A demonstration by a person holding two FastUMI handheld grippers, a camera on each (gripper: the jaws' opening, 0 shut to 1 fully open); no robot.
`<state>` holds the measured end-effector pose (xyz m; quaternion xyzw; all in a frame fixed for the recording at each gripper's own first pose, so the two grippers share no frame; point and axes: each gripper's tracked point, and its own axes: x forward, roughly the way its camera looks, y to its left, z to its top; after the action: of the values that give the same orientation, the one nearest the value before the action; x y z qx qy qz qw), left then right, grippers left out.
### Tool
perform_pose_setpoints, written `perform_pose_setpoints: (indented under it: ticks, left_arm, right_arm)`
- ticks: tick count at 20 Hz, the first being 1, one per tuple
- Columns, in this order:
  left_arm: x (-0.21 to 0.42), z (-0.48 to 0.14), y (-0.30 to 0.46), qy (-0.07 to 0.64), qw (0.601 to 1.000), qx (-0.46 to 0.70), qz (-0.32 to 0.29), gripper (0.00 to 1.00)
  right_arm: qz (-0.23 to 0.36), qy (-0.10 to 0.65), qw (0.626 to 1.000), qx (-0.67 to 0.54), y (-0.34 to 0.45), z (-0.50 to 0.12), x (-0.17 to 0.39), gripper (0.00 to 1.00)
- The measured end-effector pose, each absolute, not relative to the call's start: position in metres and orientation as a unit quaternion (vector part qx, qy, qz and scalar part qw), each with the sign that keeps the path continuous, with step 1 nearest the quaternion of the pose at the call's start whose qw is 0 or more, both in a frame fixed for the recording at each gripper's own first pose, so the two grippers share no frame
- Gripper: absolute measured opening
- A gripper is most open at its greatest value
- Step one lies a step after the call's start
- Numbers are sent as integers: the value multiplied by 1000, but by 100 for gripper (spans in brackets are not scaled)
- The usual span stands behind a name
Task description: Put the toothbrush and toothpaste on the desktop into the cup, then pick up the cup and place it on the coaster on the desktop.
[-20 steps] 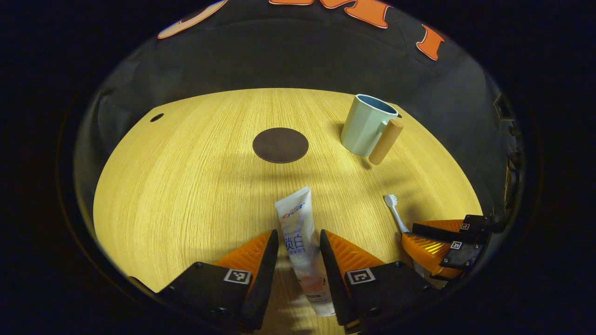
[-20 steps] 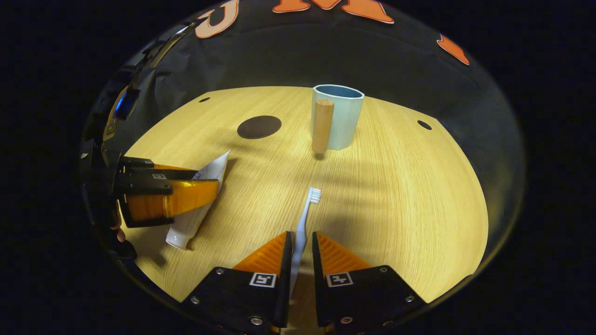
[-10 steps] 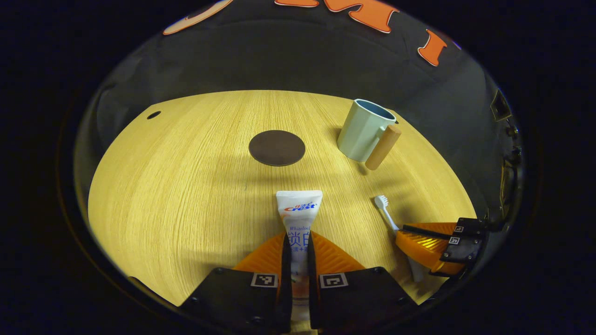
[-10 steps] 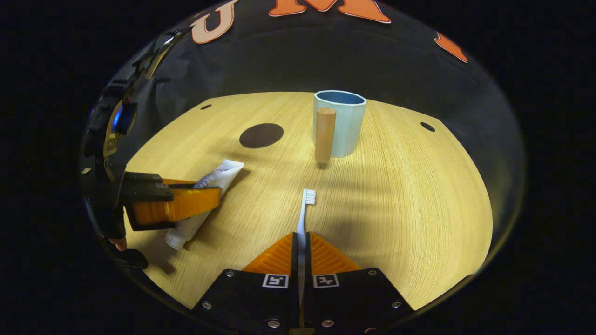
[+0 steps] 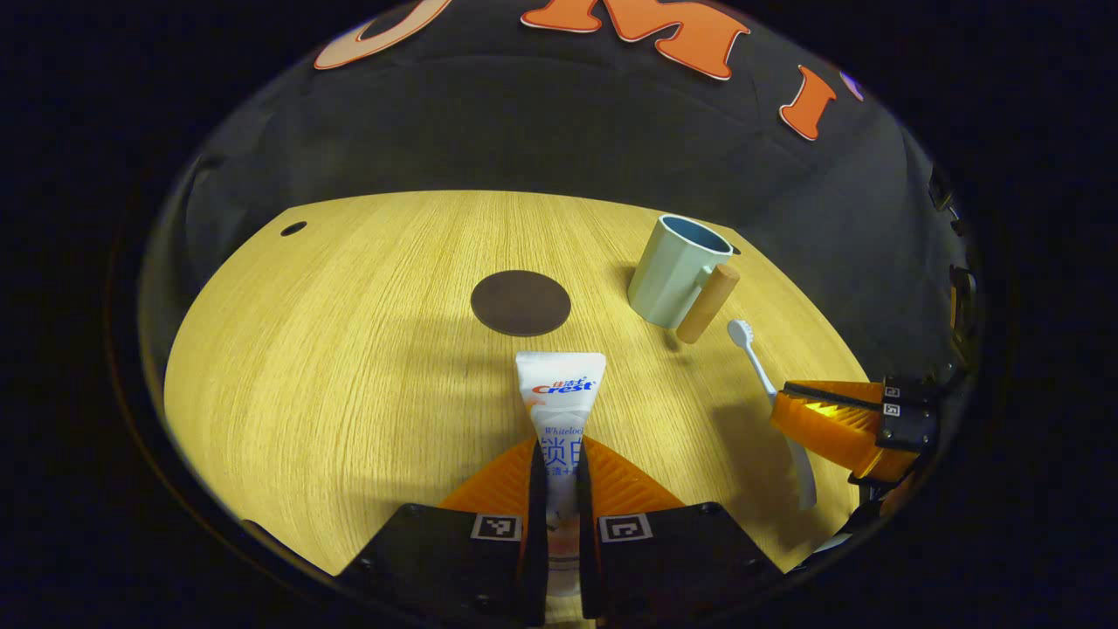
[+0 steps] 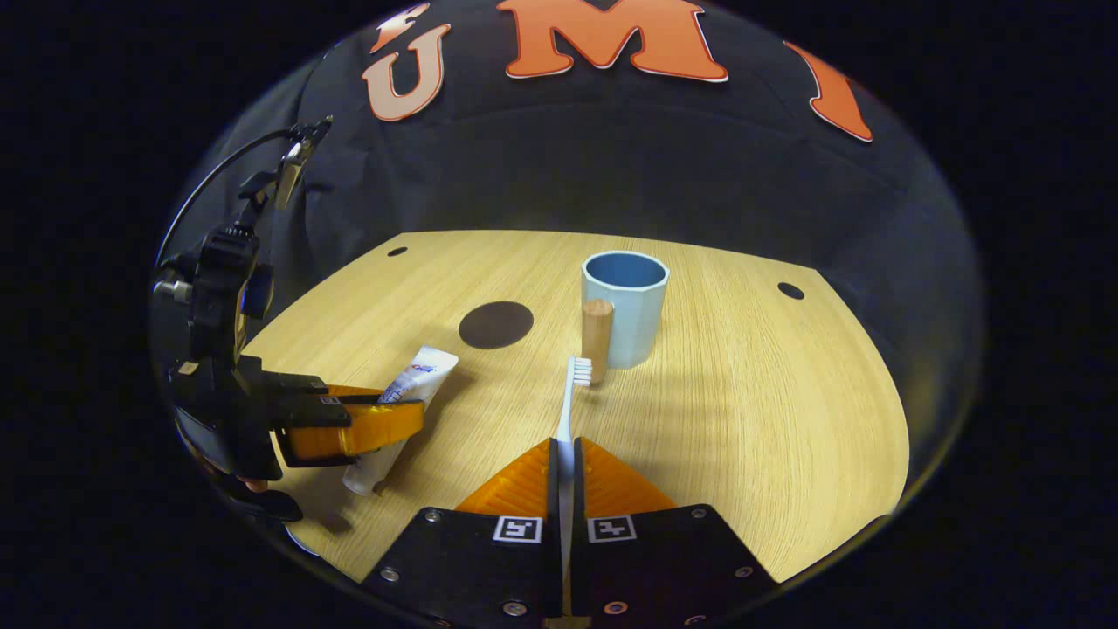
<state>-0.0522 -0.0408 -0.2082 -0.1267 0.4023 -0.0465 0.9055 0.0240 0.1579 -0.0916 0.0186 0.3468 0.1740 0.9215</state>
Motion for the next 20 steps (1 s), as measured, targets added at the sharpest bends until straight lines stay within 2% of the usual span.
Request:
perform_pose_setpoints:
  ticks: [2,4,9,20]
  left_arm:
    - [-49,-202,-37,384,913,-127,-43,18]
    - [-47,-197,-37,379,915,-132,-49,12]
    - [-43,-184,-33,354,923,-141,-50,13]
    - [-35,-155,-26,300,942,-138,-50,12]
  right_arm:
    - [175,329,928,22,158,-81,31,5]
    - [177,309,934,27,156,-72,40,5]
    - [175,247,952,36,150,-33,67,5]
    - [172,138,973,70,147,9,130,5]
